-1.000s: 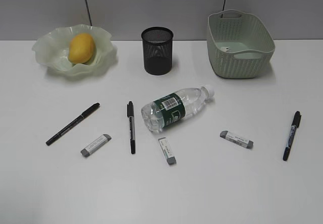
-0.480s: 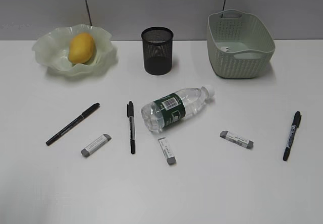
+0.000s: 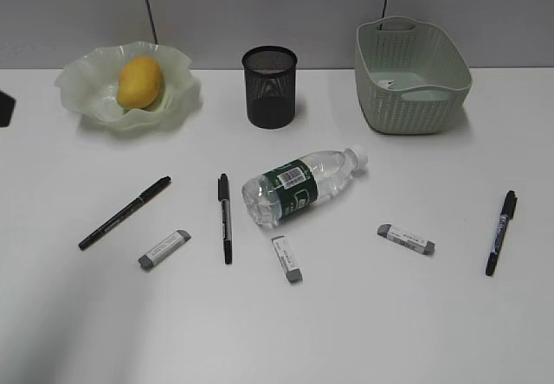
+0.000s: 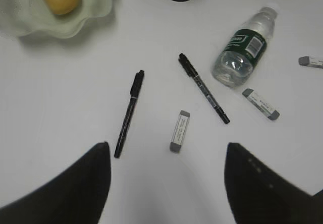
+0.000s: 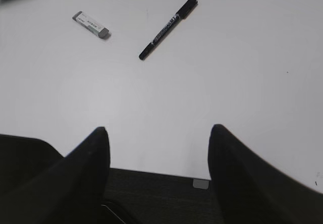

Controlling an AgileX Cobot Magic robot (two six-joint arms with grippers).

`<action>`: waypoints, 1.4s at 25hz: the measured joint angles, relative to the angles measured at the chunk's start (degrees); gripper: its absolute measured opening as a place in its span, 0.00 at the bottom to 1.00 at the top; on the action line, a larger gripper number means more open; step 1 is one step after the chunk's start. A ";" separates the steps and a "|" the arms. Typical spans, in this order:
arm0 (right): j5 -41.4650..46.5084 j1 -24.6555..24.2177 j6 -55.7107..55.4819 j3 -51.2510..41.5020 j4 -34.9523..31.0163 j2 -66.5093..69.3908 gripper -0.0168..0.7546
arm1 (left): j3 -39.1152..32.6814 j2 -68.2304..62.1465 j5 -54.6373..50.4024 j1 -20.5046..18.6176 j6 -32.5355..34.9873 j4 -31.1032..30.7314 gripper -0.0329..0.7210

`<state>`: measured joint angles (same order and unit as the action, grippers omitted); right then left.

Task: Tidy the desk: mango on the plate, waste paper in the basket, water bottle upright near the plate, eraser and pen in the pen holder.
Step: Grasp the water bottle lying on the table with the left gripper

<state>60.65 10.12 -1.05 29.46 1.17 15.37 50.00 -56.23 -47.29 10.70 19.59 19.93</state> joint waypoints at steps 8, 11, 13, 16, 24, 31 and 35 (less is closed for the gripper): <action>-0.06 0.00 0.00 0.00 0.17 0.00 0.66 | 15.03 -21.91 0.44 11.25 2.13 -1.44 0.76; -0.06 0.00 0.00 0.00 0.18 0.00 0.66 | 20.96 -29.18 0.36 15.53 2.30 -3.32 0.78; -0.06 0.00 0.00 0.00 0.24 0.00 0.66 | 25.83 -34.69 -0.24 18.11 2.30 -4.29 0.82; -0.06 0.00 0.00 0.00 0.29 0.00 0.66 | 33.77 -43.12 -3.18 21.16 2.30 -6.60 0.85; -0.06 0.00 0.00 0.00 0.34 -0.19 0.66 | 55.86 -62.52 -13.77 26.50 2.30 -12.02 0.88; -0.06 0.00 0.00 0.00 0.45 -0.19 0.66 | 64.40 -71.24 -12.12 29.81 2.30 -13.41 0.88; -0.06 0.00 0.00 0.00 0.50 -1.11 0.66 | 64.80 -73.45 -9.71 30.48 2.30 -13.30 0.88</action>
<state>60.59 10.12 -1.05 29.46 1.67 14.26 114.79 -129.68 -57.00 41.18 21.89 6.64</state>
